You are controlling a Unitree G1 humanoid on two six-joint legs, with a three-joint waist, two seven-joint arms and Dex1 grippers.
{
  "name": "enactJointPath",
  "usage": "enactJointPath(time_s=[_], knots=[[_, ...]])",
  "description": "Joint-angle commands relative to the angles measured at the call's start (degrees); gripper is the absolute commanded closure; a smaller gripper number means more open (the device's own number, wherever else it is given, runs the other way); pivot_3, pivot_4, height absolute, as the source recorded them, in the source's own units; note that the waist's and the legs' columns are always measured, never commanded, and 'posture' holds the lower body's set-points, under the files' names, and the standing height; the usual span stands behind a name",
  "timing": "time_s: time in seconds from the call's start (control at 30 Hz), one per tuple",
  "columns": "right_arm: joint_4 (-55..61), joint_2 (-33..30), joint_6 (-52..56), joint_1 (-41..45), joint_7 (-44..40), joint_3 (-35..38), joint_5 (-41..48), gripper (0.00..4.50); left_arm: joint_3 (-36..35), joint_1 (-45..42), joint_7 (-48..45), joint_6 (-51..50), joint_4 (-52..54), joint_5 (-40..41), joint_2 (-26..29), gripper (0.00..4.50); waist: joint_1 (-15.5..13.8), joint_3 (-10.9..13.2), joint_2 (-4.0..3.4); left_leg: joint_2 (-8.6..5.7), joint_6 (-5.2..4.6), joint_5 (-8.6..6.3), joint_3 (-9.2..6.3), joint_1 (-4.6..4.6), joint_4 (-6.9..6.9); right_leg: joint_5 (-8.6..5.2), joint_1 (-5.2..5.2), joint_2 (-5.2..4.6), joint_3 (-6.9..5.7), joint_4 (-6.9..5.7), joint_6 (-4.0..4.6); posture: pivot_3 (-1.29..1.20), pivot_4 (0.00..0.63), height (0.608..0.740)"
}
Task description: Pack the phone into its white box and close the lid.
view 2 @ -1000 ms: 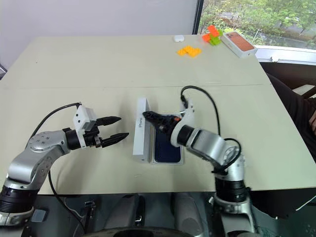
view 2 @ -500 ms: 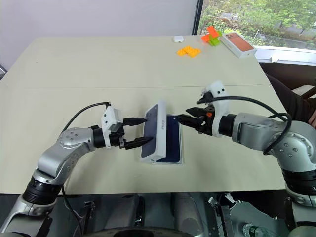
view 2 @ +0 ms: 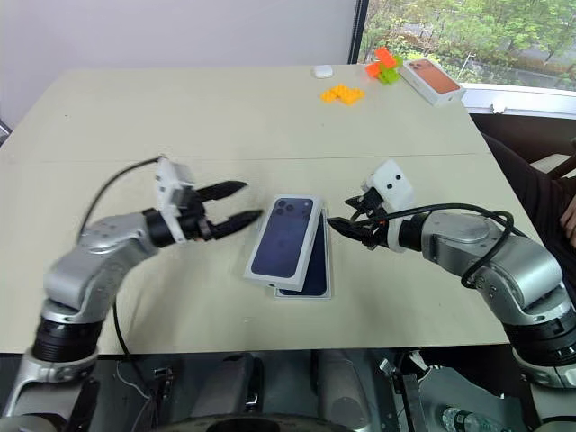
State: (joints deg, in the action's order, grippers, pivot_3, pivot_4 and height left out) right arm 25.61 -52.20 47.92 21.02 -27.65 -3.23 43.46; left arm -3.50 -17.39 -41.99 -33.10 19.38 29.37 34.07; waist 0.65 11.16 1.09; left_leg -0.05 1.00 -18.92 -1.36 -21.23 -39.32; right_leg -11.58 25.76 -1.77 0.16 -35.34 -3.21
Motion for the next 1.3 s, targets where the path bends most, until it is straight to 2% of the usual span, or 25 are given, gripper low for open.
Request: enactJointPath(time_s=[0.03,0.07,0.1,0.17,0.23,0.27,0.47,0.6,0.87,1.07,1.3], knots=[[1.8,-0.7,-2.7,0.2,-4.1,-1.1,-4.1,2.37,-2.3,1.5,3.8,-4.3,-1.4,-1.2,1.4,1.33,-0.1,0.0,0.0,0.0,0.0,0.0,0.0,0.0,0.0,0.0,0.0,0.0,0.0,0.0,0.0,0.0,0.15,0.74],[1.9,-0.7,-2.9,0.1,-4.9,-1.6,-5.1,2.79,-2.8,2.1,4.2,-4.6,-1.4,-0.9,1.6,1.65,-0.1,0.0,0.01,0.0,0.01,0.01,-0.01,0.0,0.0,0.01,-0.03,-0.02,0.0,0.0,0.01,0.0,0.15,0.74],[1.8,-0.5,-3.0,0.2,-5.3,-2.0,-6.2,3.52,-2.4,3.0,3.2,-5.0,-0.4,-0.4,2.2,2.32,-0.1,0.0,0.01,0.01,0.01,0.01,-0.02,0.03,-0.02,0.01,-0.05,-0.05,0.0,0.0,0.01,0.0,0.15,0.74],[1.5,-0.4,-3.3,0.4,-6.3,-3.0,-8.5,4.34,0.2,4.4,1.9,-5.7,1.0,-1.5,3.6,3.17,-0.1,0.0,0.02,0.01,0.02,0.01,-0.01,0.01,-0.03,0.01,-0.06,-0.07,0.0,0.01,0.01,0.0,0.15,0.74],[1.7,-0.7,-3.2,0.6,-7.0,-4.6,-11.2,4.5,4.2,5.2,2.1,-5.9,1.4,-4.2,4.3,4.17,-0.2,0.0,0.02,-0.02,0.02,0.01,0.0,0.0,-0.03,0.0,-0.05,-0.13,0.0,0.02,0.01,0.0,0.15,0.74],[2.0,-0.9,-2.8,0.7,-7.1,-5.5,-12.7,4.5,6.2,5.2,3.0,-6.0,1.1,-5.8,4.0,4.46,-0.2,0.0,0.01,-0.03,0.02,0.01,0.0,0.0,-0.03,0.0,-0.06,-0.15,0.0,0.02,0.01,0.0,0.15,0.74],[1.2,3.0,-1.0,2.1,-6.3,-8.5,-17.4,4.5,12.4,1.6,4.5,-6.1,0.2,-8.5,-0.9,4.46,-0.2,0.0,0.02,-0.1,0.1,0.05,-0.02,0.0,-0.04,0.02,-0.07,-0.22,-0.01,0.0,0.02,0.0,0.15,0.74],[1.7,5.0,-0.2,2.2,-6.3,-8.9,-19.1,4.5,13.0,0.2,4.0,-7.5,0.7,-6.9,-3.3,4.46,0.0,0.0,0.02,-0.1,0.11,0.06,-0.03,0.06,-0.04,0.02,-0.07,-0.18,-0.01,-0.11,0.02,0.0,0.15,0.74],[2.8,6.4,0.5,1.7,-7.6,-8.2,-20.5,4.5,15.5,2.0,-1.5,-8.7,5.8,-4.3,-2.2,4.46,0.0,0.0,0.02,-0.09,0.13,0.07,-0.02,0.09,-0.04,0.02,-0.07,-0.15,0.0,-0.15,0.03,0.0,0.15,0.74],[4.4,4.8,0.3,-0.2,-10.4,-7.3,-20.3,4.5,14.4,1.8,-1.9,-11.5,7.2,-1.8,-2.5,4.46,-0.1,0.0,0.02,-0.09,0.13,0.07,-0.04,0.11,-0.04,0.02,-0.1,-0.15,-0.01,-0.16,0.03,0.0,0.15,0.74],[5.8,3.7,0.0,-2.0,-12.3,-7.2,-20.9,4.5,15.2,0.9,-1.3,-10.6,6.5,-2.6,-3.8,4.46,-0.1,0.0,0.02,-0.1,0.13,0.07,-0.03,0.35,-0.04,0.01,-0.33,-0.15,0.0,-0.13,0.03,0.0,0.15,0.74]])
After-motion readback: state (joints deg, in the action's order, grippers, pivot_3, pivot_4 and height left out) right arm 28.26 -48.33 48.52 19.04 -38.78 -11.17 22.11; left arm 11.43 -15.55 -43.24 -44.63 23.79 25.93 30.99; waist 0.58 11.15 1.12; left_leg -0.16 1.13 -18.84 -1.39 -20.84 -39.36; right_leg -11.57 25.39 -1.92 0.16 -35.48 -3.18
